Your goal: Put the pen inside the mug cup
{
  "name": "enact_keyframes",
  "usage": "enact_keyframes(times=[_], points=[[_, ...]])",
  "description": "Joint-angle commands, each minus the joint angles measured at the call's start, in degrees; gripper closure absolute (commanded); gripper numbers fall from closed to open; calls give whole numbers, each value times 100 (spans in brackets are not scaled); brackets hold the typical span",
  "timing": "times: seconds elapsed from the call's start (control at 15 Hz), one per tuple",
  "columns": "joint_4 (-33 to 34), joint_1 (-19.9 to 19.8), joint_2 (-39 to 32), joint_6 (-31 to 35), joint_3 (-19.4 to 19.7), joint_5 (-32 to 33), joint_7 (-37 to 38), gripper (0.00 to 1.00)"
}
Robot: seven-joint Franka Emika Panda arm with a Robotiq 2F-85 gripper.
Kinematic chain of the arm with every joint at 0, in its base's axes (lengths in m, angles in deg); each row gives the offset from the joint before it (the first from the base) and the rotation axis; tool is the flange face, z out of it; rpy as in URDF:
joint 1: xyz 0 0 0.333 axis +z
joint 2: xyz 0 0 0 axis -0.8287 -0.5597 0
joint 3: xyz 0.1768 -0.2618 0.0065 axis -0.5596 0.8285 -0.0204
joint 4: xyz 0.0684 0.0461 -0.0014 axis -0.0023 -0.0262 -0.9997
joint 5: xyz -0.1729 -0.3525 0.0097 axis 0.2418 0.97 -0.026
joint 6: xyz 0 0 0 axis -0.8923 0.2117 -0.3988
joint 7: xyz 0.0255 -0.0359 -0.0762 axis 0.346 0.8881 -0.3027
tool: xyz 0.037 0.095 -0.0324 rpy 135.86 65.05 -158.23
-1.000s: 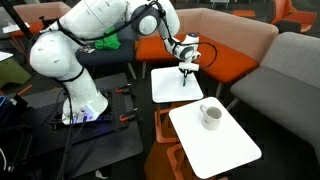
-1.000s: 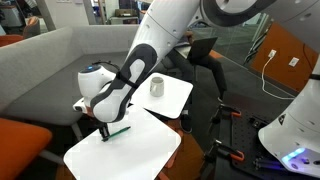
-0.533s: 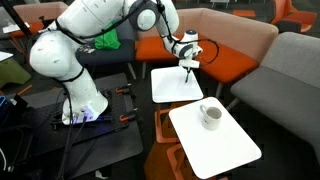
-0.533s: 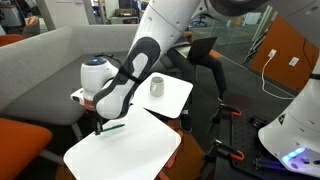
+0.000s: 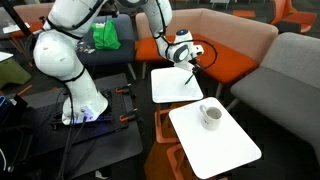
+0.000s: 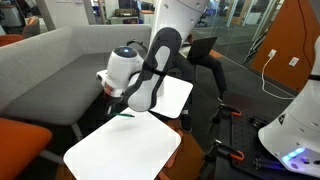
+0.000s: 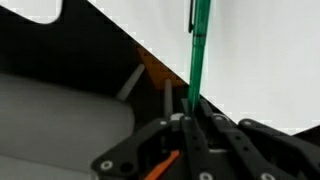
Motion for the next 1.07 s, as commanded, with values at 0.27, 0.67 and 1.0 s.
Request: enact_keyframes(times=[0.27, 0.67, 1.0], points=[[-1132, 2372, 506, 805, 2763, -1597, 1305, 97], [-980, 3049, -30, 761, 3718, -2597, 1707, 97], [-973, 4295, -1037, 577, 5278, -3400, 2268, 97]])
